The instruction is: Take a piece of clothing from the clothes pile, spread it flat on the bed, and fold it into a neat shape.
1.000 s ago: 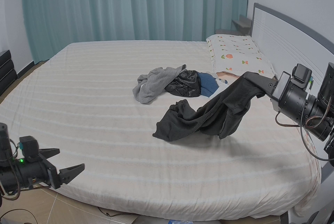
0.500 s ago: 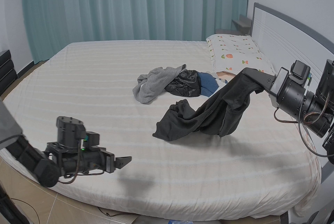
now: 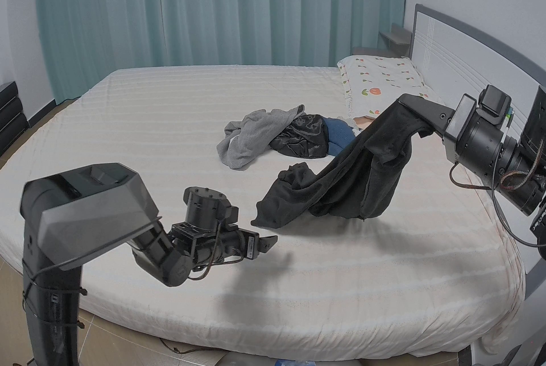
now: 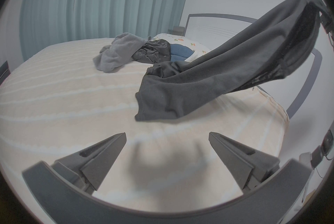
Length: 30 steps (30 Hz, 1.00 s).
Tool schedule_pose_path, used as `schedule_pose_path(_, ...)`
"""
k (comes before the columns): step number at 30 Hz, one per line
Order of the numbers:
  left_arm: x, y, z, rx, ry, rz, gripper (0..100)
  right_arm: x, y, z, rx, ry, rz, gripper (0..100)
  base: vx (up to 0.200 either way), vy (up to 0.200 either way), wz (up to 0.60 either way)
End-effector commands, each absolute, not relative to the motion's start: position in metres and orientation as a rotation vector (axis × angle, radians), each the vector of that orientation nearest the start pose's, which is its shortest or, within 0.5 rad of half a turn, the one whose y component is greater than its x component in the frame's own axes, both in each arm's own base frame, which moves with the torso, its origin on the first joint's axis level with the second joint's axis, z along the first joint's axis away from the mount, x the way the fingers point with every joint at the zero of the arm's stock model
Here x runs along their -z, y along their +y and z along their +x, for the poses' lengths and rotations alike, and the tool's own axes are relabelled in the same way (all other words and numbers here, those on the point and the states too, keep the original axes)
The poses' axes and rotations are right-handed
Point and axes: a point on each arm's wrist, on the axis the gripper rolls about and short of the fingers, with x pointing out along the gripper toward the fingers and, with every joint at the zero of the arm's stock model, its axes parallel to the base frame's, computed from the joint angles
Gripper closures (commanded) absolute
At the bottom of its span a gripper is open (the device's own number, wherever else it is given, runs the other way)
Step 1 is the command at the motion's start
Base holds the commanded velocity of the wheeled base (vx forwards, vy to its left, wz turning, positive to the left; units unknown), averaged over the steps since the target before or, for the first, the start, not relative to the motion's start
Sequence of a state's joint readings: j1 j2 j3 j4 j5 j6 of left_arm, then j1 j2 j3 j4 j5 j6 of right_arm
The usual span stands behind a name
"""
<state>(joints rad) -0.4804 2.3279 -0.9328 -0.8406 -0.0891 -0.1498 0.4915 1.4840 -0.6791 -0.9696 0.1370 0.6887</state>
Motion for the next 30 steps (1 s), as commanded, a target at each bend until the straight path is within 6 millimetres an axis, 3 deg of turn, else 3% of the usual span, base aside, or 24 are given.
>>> schedule_pose_path(1,0.037,-0.212,0.378,0.528,0.601,-0.024,0,-0.247,0.120,0.217,-0.670,0.039,0.697,100,0.000,0.000,0.00)
schedule_pose_path(13,0.050,-0.245,0.424,0.462,0.442,-0.037,0,-0.250,0.117,0.212,-0.672,0.033,0.699,100,0.000,0.000,0.00)
schedule_pose_path(14,0.050,-0.245,0.424,0.462,0.442,-0.037,100,-0.250,0.117,0.212,-0.672,0.033,0.699,100,0.000,0.000,0.00)
schedule_pose_path(19,0.049,-0.239,0.421,0.395,0.467,-0.068,100,-0.244,0.116,0.217,-0.655,0.050,0.695,100,0.000,0.000,0.00)
schedule_pose_path(22,0.037,-0.233,0.415,0.376,0.472,-0.087,100,-0.240,0.118,0.221,-0.645,0.067,0.692,100,0.000,0.000,0.00)
schedule_pose_path(24,0.000,-0.224,0.399,0.366,0.465,-0.147,100,-0.230,0.115,0.233,-0.606,0.093,0.683,100,0.000,0.000,0.00)
schedule_pose_path(30,-0.072,-0.201,0.359,0.348,0.454,-0.255,100,-0.203,0.117,0.263,-0.556,0.174,0.672,100,0.000,0.000,0.00)
